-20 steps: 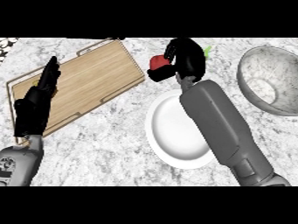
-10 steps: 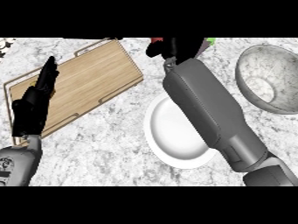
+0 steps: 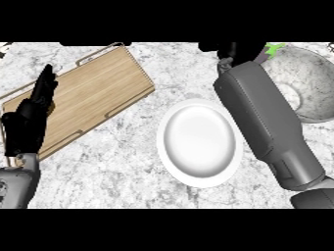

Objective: Pick the bell pepper from the plate and place it in the bowl

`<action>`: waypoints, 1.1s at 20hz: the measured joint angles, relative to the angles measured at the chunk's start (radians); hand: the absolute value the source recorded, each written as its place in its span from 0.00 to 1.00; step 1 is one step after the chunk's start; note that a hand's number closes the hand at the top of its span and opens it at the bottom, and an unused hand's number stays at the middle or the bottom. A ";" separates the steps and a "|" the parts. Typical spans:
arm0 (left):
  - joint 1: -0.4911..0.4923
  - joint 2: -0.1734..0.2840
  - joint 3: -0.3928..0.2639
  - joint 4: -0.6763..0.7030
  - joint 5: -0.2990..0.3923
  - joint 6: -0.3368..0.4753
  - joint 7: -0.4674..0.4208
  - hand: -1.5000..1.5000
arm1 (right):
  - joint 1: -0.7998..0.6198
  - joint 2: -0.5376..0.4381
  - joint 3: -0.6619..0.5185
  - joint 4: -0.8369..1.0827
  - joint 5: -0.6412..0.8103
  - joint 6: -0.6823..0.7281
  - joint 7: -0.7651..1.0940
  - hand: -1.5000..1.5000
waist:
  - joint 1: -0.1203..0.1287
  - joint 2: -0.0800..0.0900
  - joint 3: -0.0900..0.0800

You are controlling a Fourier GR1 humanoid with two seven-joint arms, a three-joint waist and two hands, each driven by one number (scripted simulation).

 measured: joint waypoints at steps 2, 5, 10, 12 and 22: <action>0.006 -0.006 -0.007 -0.015 -0.006 0.002 0.010 0.50 | 0.044 -0.033 -0.032 -0.024 -0.008 -0.034 -0.027 1.00 | -0.001 0.001 0.000; 0.031 -0.011 -0.005 -0.034 -0.012 0.006 0.006 0.50 | 0.116 -0.086 -0.060 -0.076 0.001 -0.047 -0.037 1.00 | -0.004 0.000 0.001; 0.027 -0.003 0.009 -0.050 -0.006 -0.014 0.014 0.50 | 0.198 -0.172 -0.098 -0.062 0.028 -0.047 -0.063 1.00 | 0.001 0.002 0.000; 0.022 -0.006 0.012 -0.038 -0.008 -0.015 0.007 0.50 | 0.228 -0.218 -0.111 -0.044 0.035 -0.042 -0.080 1.00 | 0.000 0.004 0.001; 0.014 -0.036 0.004 -0.021 -0.027 -0.021 -0.011 0.50 | 0.269 -0.344 -0.251 0.211 -0.040 -0.138 -0.261 1.00 | 0.020 0.012 0.002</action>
